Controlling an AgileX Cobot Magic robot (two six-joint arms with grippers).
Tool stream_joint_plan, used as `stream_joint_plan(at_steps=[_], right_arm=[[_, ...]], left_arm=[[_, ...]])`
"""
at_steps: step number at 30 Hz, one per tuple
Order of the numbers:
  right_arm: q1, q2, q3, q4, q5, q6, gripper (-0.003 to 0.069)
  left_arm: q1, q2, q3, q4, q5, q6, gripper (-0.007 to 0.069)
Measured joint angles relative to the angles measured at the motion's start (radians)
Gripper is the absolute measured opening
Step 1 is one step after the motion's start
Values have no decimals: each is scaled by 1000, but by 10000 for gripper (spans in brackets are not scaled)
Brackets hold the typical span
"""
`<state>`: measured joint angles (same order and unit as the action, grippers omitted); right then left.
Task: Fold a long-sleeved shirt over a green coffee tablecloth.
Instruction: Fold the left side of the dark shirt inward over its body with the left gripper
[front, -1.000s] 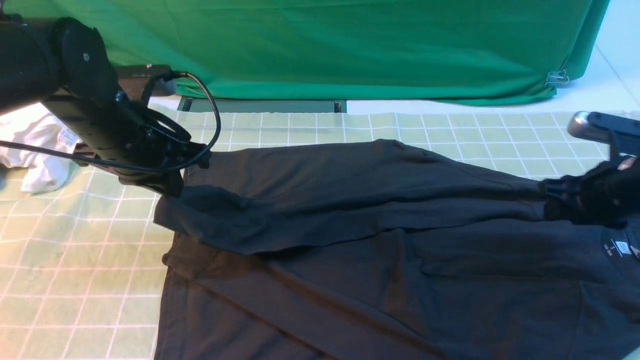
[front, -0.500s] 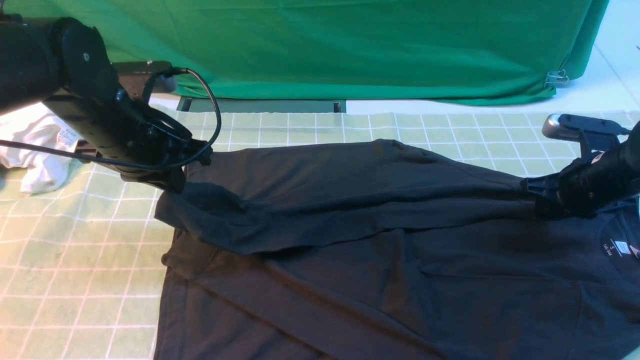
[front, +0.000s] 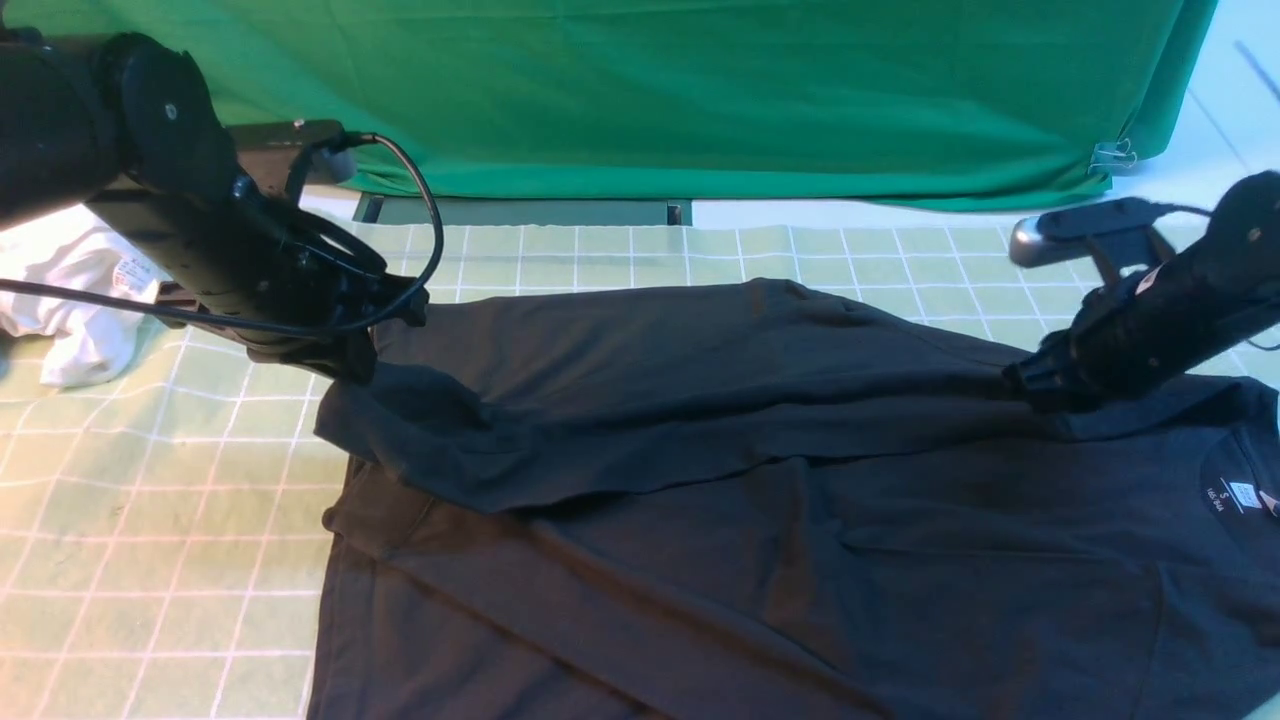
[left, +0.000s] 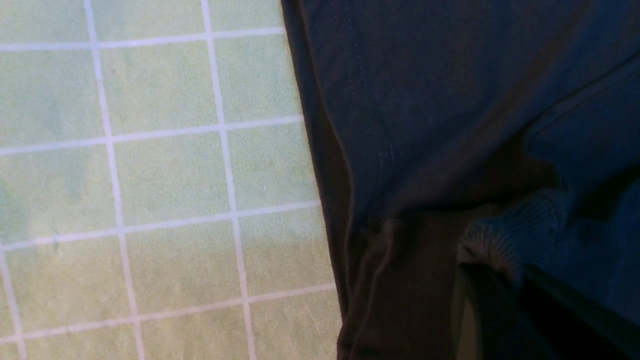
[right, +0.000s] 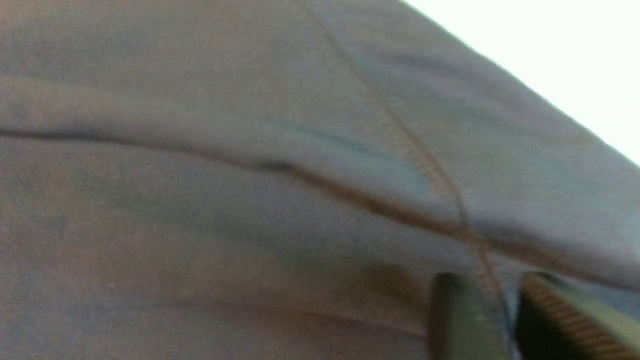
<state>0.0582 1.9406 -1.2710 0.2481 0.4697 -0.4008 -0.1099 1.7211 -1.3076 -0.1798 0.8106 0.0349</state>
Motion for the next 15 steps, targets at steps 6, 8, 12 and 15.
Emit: stream_joint_plan(at_steps=[6, 8, 12, 15], right_arm=[[9, 39, -7, -33, -5, -8, 216], [10, 39, -8, -37, -5, -9, 105], [10, 32, -27, -73, 5, -9, 27], [10, -5, -60, -92, 20, -12, 25]], left_arm=[[0, 0, 0, 0, 0, 0, -8], [0, 0, 0, 0, 0, 0, -8], [0, 0, -4, 0, 24, 0, -8], [0, 0, -25, 0, 70, 1, -8]])
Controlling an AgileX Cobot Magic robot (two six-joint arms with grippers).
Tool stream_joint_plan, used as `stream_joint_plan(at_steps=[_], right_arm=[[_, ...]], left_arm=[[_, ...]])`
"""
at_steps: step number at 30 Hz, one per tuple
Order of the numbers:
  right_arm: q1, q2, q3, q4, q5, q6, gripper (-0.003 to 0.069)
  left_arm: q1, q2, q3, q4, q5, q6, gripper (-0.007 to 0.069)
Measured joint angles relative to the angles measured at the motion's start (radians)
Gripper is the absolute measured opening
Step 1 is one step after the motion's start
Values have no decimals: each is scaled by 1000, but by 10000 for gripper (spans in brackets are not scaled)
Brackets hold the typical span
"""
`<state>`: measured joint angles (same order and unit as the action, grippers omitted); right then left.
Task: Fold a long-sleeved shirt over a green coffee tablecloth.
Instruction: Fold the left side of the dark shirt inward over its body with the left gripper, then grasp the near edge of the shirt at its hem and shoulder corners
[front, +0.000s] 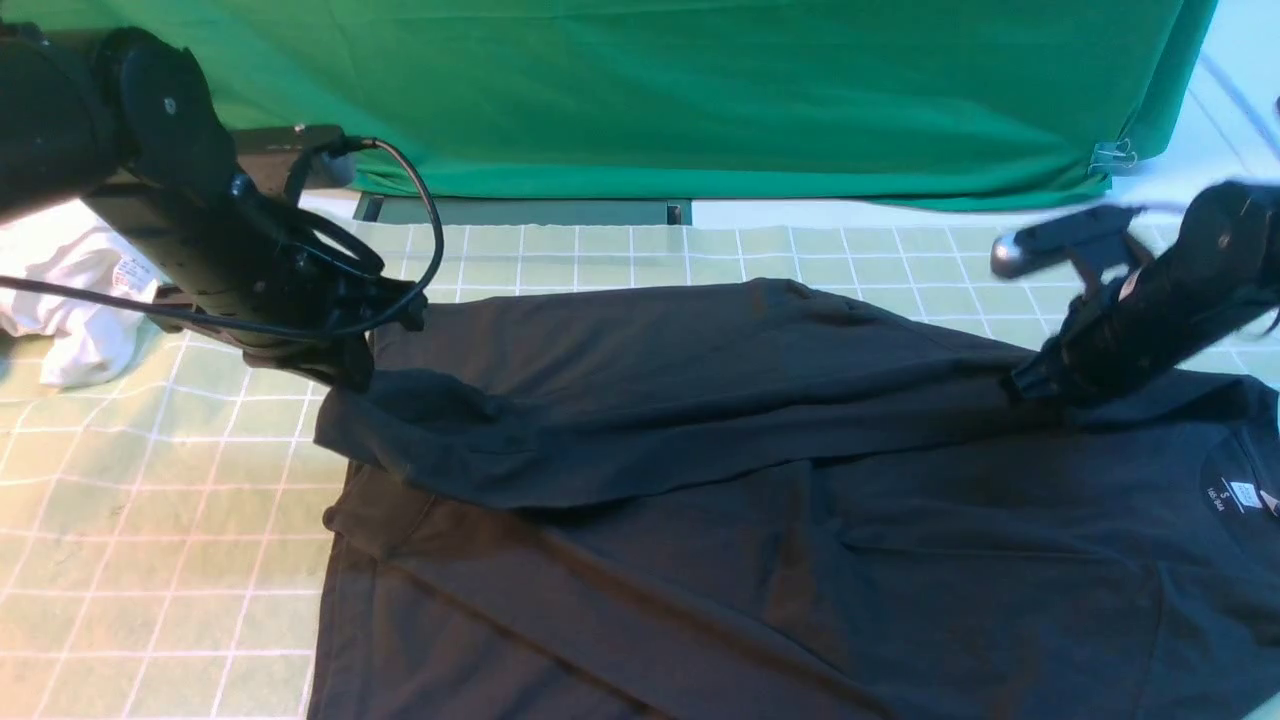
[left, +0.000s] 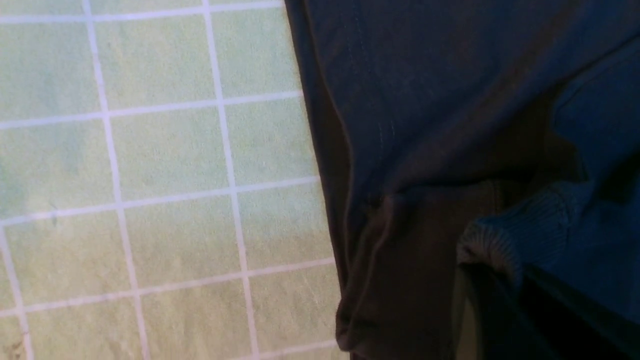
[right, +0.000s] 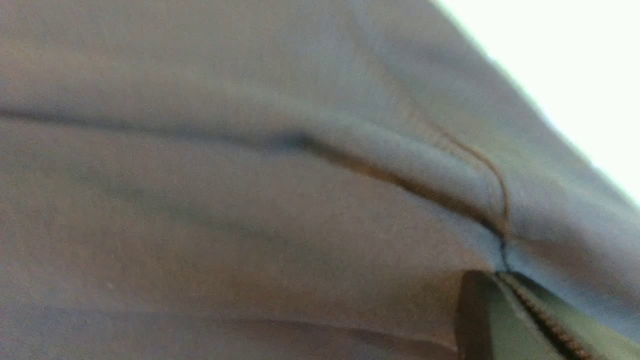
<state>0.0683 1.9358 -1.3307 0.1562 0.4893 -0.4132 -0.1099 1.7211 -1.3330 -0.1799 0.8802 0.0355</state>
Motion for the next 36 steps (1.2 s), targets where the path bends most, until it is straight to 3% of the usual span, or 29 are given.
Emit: stream_joint_plan(at_steps=[8, 15, 18, 22, 24, 26, 32, 36], right_arm=[[0, -53, -70, -20, 120, -24, 23], [0, -40, -68, -24, 165, -33, 51], [0, -37, -68, -27, 175, -49, 139], [0, -37, -84, -44, 221, -54, 329], [0, -37, -107, -48, 250, -41, 351], [0, -37, -127, -50, 277, -28, 328], [0, -42, -195, -47, 376, -13, 92], [11, -101, -196, -40, 435, -3, 42]], left_arm=[[0, -1, -14, 13, 137, 43, -8], [0, -1, 101, 27, 79, 53, -8], [0, -1, 117, 31, 65, 63, -3], [0, -1, 115, 59, 52, 75, 52], [0, -2, 115, 70, 54, 76, 104], [0, -7, 115, 73, 62, 76, 151], [0, -63, 120, 46, 141, 75, 301], [-62, -163, 221, -4, 141, 70, 326]])
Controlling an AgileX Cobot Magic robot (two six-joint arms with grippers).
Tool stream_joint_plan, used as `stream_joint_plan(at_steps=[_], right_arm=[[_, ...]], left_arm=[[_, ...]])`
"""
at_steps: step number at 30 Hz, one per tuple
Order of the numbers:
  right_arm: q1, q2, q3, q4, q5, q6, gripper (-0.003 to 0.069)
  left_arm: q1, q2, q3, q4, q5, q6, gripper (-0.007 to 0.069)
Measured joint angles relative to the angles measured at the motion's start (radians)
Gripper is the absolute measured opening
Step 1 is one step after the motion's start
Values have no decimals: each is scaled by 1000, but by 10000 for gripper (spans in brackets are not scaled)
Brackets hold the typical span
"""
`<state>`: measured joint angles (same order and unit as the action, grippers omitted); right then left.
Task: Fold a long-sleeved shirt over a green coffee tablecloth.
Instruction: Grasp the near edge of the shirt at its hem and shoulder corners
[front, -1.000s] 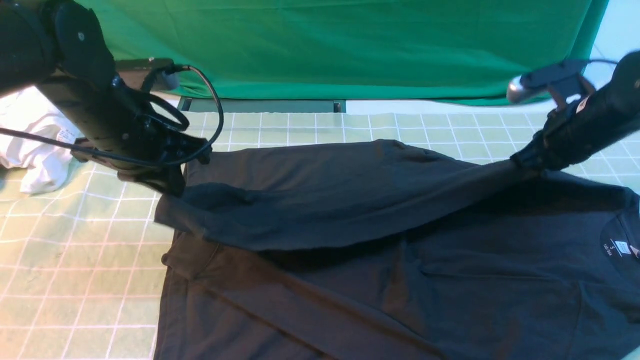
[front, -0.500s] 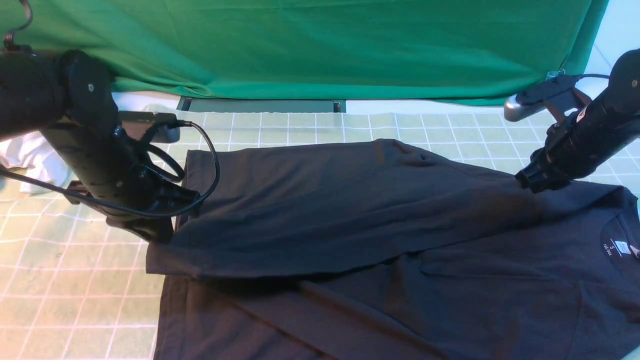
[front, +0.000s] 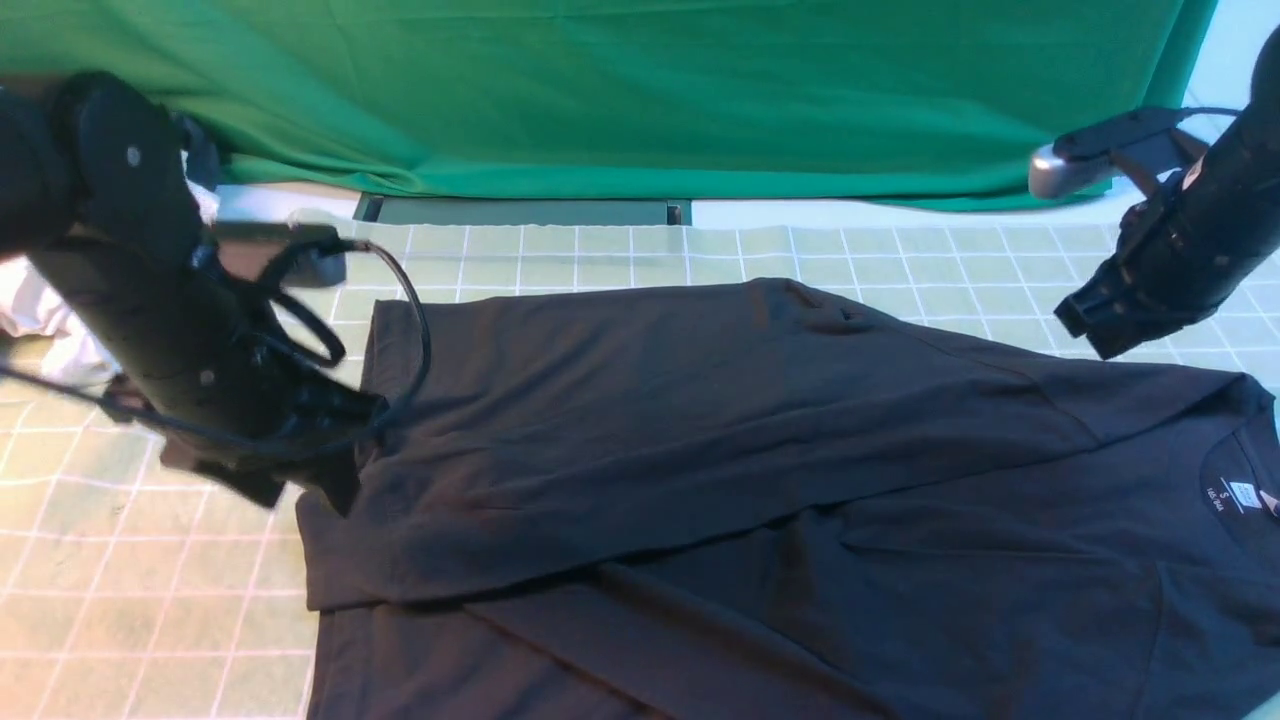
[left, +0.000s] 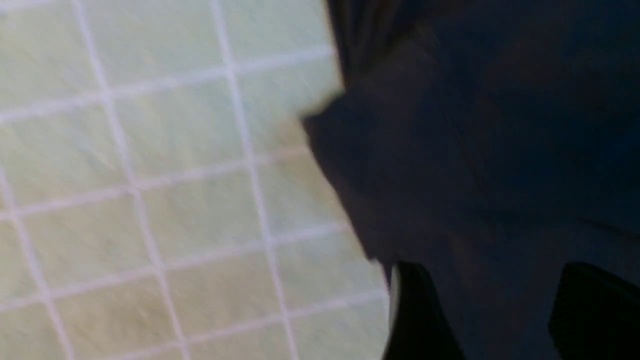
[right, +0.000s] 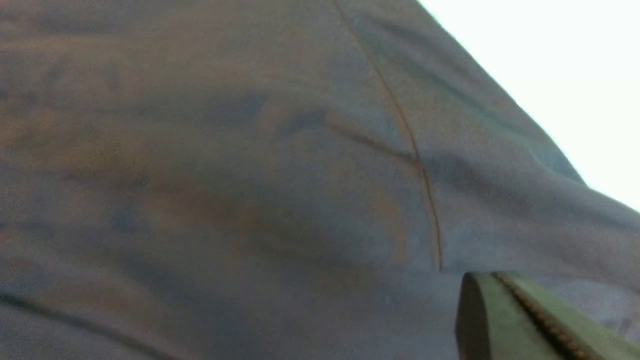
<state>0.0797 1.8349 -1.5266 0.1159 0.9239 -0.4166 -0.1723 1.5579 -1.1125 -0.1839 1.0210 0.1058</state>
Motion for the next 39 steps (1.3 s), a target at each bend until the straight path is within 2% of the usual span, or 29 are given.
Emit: stream_joint_plan(at_steps=[2, 8, 13, 18, 22, 28, 32, 36, 39], right_arm=[[18, -50, 0, 0, 16, 1, 43], [156, -294, 51, 3, 18, 8, 44], [283, -422, 183, 12, -31, 8, 44], [337, -445, 300, 13, -49, 8, 48], [350, -448, 358, 14, -39, 11, 57], [357, -478, 406, 37, -89, 7, 64], [357, -506, 410, 43, -131, -5, 64], [357, -534, 410, 44, -130, -50, 64], [357, -583, 411, 38, -126, -74, 64]], left_arm=[[-60, -46, 71, -6, -12, 0, 328], [-366, -222, 308, -22, -12, 58, 328], [-575, -258, 378, 16, 18, 75, 328], [-743, -253, 433, 85, 8, 68, 327], [-806, -222, 491, 145, -3, 56, 317], [-819, -143, 542, 184, -94, 53, 272], [-823, -118, 543, 192, -102, 44, 153], [-823, -136, 509, 184, -36, 4, -3], [-823, -190, 458, 184, 18, -32, -34]])
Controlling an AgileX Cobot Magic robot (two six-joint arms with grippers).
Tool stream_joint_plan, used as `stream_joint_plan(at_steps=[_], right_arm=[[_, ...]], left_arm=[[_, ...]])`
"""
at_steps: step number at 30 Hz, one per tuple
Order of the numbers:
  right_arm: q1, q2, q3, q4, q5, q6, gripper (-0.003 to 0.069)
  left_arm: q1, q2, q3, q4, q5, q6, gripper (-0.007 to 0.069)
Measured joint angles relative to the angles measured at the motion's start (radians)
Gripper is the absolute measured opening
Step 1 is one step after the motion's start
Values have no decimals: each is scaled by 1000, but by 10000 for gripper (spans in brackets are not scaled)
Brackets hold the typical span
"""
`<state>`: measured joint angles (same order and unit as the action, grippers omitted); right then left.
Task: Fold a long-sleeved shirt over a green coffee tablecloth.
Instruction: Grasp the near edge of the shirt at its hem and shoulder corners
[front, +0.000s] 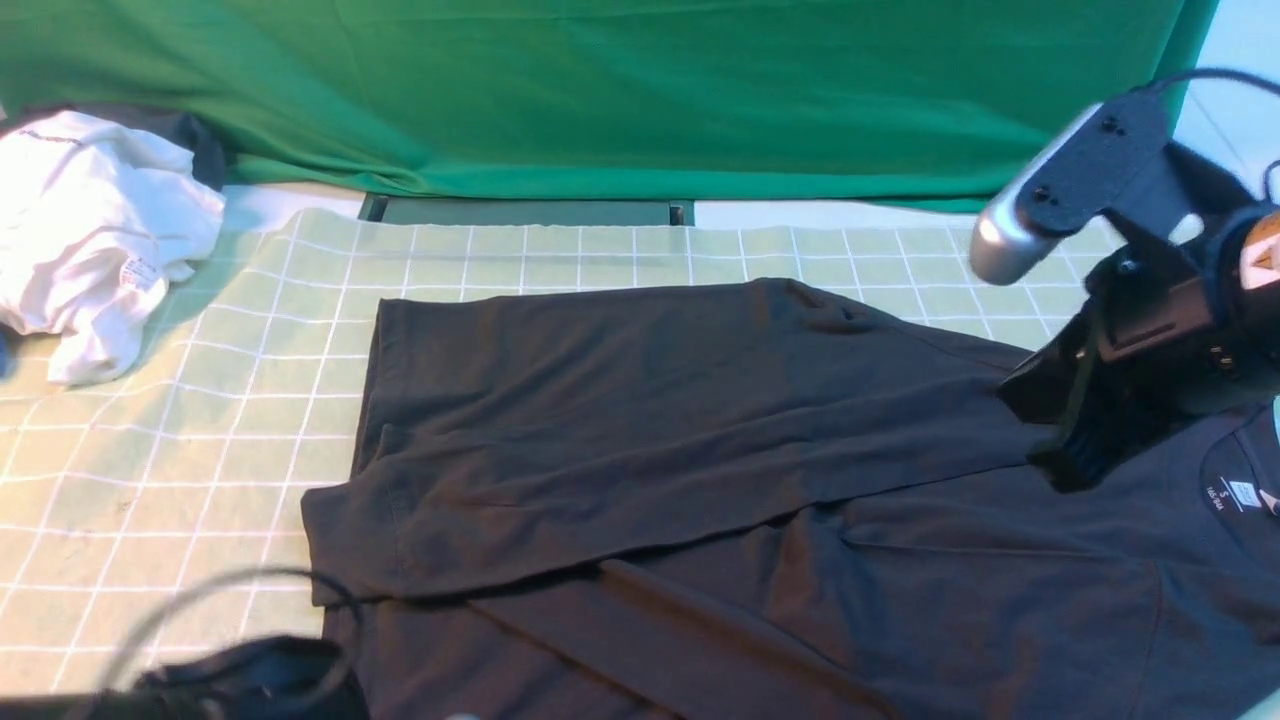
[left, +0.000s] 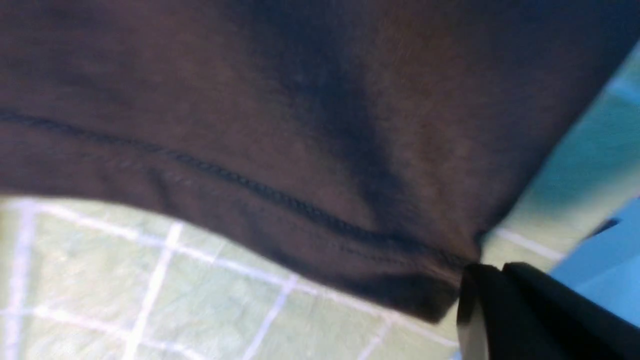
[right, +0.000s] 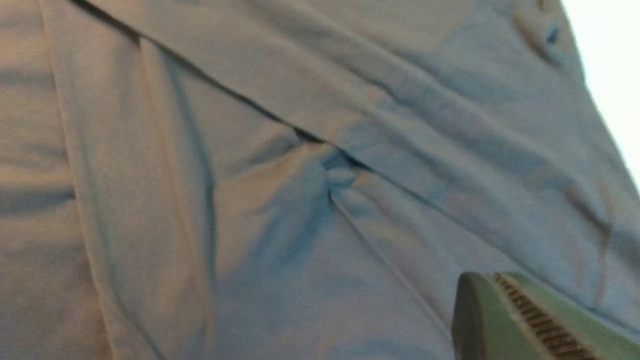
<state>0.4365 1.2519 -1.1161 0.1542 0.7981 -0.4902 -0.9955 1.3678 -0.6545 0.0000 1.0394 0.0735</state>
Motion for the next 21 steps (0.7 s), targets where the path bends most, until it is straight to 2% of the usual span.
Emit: stream_joint_plan(at_steps=[2, 5, 8, 10, 13, 16, 18, 21], right_arm=[[0, -40, 0, -33, 19, -11, 61], [0, -66, 1, -147, 106, -35, 50], [0, -60, 36, -260, 195, -41, 55], [0, -56, 61, -271, 208, -32, 69], [0, -53, 116, -206, 193, -12, 132], [0, -53, 147, -108, 146, -5, 162], [0, -53, 167, -54, 104, -6, 170], [0, -53, 207, 2, 32, -30, 175]], left_arm=[[0, -58, -33, 19, 12, -34, -37], [24, -145, -75, 44, 12, -73, -37], [74, -214, -83, 28, 5, -73, -36], [92, -228, -75, 11, 5, -59, -36], [101, -228, -14, -11, -19, 6, -27], [101, -201, 49, -25, -61, 26, 5], [101, -172, 87, -36, -74, 50, 52], [101, -99, 114, -70, -83, 70, 189]])
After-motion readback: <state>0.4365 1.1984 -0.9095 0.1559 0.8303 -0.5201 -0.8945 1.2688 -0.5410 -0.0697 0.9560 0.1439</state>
